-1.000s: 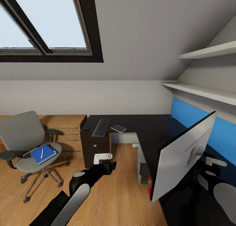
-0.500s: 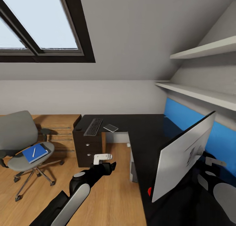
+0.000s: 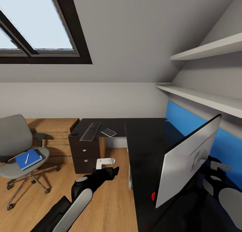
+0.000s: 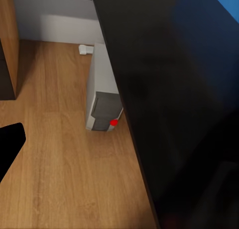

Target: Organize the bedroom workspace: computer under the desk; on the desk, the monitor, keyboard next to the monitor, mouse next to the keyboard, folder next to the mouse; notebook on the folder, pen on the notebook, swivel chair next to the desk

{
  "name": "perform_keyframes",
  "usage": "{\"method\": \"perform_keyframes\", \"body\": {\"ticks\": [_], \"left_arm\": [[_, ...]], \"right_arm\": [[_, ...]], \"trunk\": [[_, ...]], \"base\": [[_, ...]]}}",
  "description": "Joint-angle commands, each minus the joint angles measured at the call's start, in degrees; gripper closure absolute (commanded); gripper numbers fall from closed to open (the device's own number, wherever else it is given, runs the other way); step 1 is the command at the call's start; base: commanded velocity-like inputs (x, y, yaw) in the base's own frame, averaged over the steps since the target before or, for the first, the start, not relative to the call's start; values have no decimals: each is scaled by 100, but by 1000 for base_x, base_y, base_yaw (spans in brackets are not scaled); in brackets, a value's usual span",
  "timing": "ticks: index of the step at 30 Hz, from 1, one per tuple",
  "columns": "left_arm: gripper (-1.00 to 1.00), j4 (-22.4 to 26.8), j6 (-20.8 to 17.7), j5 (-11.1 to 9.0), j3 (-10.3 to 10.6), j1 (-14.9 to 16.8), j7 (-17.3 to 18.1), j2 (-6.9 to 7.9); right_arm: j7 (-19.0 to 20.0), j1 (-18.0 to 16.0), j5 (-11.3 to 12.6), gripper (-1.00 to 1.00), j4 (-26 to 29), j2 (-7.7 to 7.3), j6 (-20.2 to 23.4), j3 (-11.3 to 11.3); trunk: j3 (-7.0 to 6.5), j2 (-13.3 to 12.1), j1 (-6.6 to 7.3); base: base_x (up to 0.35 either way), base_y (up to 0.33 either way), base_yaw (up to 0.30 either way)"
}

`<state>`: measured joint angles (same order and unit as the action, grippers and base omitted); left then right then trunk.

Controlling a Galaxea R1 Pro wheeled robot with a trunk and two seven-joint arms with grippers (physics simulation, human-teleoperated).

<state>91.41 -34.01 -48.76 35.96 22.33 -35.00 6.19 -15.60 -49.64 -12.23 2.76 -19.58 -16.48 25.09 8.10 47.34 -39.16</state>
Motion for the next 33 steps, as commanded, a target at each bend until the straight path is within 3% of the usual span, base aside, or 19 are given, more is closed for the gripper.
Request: {"method": "perform_keyframes", "body": {"ticks": [1, 13, 33], "left_arm": [[-100, 8, 0, -55, 14, 8, -60, 5], [-100, 8, 0, -55, 16, 8, -60, 5], [-100, 0, 0, -55, 16, 8, -60, 5]], "right_arm": [[-31, -2, 72, 100, -65, -2, 31, -67], [-31, -2, 87, 100, -65, -2, 23, -66], [-31, -2, 80, 100, -65, -2, 22, -72]], "trunk": [[11, 4, -2], [11, 4, -2], [11, 4, -2]], "base": [[1, -2, 0], [15, 0, 0], [273, 0, 0]]}}
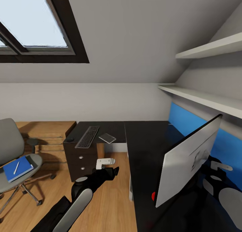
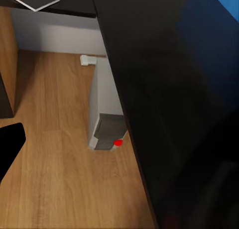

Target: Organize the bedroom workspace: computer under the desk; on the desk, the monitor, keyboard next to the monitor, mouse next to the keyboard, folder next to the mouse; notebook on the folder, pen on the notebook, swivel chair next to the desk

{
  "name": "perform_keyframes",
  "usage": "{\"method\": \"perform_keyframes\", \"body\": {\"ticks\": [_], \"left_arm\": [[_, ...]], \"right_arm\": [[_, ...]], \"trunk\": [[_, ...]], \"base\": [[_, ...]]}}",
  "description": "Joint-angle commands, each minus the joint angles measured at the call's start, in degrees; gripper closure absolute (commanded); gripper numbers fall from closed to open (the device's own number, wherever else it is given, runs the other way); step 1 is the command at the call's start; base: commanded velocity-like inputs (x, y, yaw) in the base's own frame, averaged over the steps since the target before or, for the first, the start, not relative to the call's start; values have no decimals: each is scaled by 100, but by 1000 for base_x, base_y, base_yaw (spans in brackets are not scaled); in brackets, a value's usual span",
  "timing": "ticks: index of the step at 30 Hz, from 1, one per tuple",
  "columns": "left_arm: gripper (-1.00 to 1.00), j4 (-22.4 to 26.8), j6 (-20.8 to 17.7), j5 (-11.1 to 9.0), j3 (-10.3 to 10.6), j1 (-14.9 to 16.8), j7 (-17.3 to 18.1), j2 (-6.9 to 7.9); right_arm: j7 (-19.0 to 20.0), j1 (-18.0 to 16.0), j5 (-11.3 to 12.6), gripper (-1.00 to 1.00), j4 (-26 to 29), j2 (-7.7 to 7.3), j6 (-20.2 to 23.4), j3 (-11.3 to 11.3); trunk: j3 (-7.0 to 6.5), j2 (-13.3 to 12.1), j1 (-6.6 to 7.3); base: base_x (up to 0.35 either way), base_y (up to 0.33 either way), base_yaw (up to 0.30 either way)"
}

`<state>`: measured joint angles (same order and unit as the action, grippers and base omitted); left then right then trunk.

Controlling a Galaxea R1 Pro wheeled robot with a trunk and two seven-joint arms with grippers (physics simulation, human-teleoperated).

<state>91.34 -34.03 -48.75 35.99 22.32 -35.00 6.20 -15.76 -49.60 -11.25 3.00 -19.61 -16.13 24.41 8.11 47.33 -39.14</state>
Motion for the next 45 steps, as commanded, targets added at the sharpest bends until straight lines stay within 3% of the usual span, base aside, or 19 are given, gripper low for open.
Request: {"method": "perform_keyframes", "body": {"ticks": [1, 8, 12, 17, 45], "left_arm": [[-100, 7, 2, -56, 13, 9, -59, 4], [-100, 7, 2, -56, 12, 9, -59, 4], [-100, 7, 2, -56, 11, 9, -59, 4], [-100, 7, 2, -56, 5, 9, -59, 11], [-100, 7, 2, -56, 4, 9, -59, 13]], "right_arm": [[-15, -6, -17, 100, -90, 1, -13, -4], [-15, -6, -18, 100, -90, 5, -11, -5], [-15, -6, -30, 100, -84, 135, -12, -4], [-15, -6, -34, 100, -81, 184, -13, -6], [-15, -6, -35, 100, -81, 194, -13, -7]], "trunk": [[10, 5, -4], [10, 5, -4], [10, 5, -4], [10, 5, -4], [10, 5, -4]], "base": [[135, 0, 0], [26, 0, 0], [0, 0, 0], [0, 0, 0], [0, -79, 0]]}}
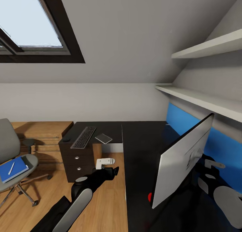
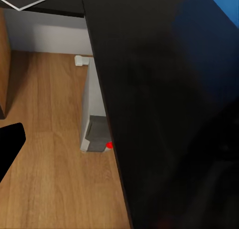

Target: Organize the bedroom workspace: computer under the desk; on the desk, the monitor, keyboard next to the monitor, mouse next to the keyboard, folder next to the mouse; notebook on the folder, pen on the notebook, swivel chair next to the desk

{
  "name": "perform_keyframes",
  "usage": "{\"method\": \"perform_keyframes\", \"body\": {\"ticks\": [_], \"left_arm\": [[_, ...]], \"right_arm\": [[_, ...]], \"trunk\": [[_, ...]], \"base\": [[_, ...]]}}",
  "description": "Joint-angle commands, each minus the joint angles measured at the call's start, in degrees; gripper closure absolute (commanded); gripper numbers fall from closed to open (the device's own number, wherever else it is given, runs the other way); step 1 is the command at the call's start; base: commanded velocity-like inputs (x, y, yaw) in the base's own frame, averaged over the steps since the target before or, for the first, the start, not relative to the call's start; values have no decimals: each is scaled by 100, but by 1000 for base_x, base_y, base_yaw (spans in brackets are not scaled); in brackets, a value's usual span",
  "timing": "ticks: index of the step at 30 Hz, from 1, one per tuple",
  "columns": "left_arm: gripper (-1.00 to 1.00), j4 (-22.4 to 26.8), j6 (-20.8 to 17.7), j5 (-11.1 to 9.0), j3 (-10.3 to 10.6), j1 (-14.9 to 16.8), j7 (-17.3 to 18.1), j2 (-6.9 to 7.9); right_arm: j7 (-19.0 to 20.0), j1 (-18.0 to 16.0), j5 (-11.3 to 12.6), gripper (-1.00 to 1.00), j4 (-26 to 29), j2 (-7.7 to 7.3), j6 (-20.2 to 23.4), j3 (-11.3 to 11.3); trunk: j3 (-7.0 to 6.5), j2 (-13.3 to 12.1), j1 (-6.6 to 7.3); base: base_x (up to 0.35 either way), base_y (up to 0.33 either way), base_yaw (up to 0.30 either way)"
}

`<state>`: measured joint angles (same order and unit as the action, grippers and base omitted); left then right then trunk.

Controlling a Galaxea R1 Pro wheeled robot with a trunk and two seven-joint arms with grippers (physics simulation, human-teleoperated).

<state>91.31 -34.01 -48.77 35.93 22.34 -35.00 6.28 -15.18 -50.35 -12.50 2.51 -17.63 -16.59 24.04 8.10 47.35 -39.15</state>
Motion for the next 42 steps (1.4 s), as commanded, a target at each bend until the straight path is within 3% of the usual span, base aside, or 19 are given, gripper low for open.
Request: {"method": "perform_keyframes", "body": {"ticks": [1, 27, 28, 42], "left_arm": [[-100, 11, -1, -54, 10, 8, -60, 5], [-100, 10, -1, -54, 12, 8, -60, 5], [-100, 10, -1, -54, 11, 8, -60, 5], [-100, 10, -1, -54, 12, 8, -60, 5]], "right_arm": [[-78, 69, 90, 100, -31, 1, 33, 30], [-73, 69, 82, 100, -38, 6, 23, 30], [-73, 69, 81, -100, -39, 7, 19, 30], [-73, 69, 81, -100, -40, 8, 15, 30]], "trunk": [[11, 3, -3], [11, 3, -3], [11, 3, -3], [11, 3, -3]], "base": [[0, -1, 0], [0, -30, 0], [0, 0, 0], [0, 0, 0]]}}
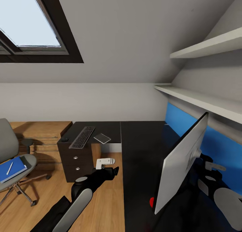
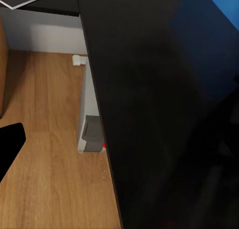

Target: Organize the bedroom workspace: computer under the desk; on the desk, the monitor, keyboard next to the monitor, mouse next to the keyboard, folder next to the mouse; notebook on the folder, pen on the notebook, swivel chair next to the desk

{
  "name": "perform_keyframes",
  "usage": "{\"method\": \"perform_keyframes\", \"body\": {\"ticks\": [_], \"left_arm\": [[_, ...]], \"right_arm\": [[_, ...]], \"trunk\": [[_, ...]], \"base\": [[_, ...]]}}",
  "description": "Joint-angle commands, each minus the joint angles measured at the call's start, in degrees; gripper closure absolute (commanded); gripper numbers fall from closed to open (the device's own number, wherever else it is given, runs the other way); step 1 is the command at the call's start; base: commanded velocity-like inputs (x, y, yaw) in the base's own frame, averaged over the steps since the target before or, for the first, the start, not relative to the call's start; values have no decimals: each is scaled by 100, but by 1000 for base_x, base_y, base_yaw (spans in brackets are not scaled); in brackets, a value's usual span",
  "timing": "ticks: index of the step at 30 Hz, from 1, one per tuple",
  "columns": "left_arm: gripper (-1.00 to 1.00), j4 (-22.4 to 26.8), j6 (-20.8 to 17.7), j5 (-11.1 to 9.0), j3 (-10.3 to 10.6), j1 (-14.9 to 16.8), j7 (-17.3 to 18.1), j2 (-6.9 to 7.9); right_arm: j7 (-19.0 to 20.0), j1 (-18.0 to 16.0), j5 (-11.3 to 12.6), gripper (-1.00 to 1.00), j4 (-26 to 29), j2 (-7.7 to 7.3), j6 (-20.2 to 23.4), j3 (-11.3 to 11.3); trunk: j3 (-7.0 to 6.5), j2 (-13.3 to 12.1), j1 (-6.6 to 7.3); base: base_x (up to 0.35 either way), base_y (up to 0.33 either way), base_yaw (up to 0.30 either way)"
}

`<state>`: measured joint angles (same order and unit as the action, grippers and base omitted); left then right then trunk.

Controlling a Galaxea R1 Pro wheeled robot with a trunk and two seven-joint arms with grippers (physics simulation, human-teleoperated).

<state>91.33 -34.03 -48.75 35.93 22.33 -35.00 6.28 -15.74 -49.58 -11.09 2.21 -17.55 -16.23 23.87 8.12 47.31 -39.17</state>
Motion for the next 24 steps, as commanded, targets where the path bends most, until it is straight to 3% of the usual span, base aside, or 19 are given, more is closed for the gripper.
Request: {"method": "perform_keyframes", "body": {"ticks": [1, 24], "left_arm": [[-100, 8, 1, -55, 12, 8, -59, 4], [-100, 8, 1, -55, 18, 8, -59, -1]], "right_arm": [[-17, -8, -60, -100, -10, 1, -20, 48], [-17, -8, -60, -100, -10, 6, -20, 48]], "trunk": [[9, 7, -1], [9, 7, -1]], "base": [[0, 0, 0], [-107, 7, 0]]}}
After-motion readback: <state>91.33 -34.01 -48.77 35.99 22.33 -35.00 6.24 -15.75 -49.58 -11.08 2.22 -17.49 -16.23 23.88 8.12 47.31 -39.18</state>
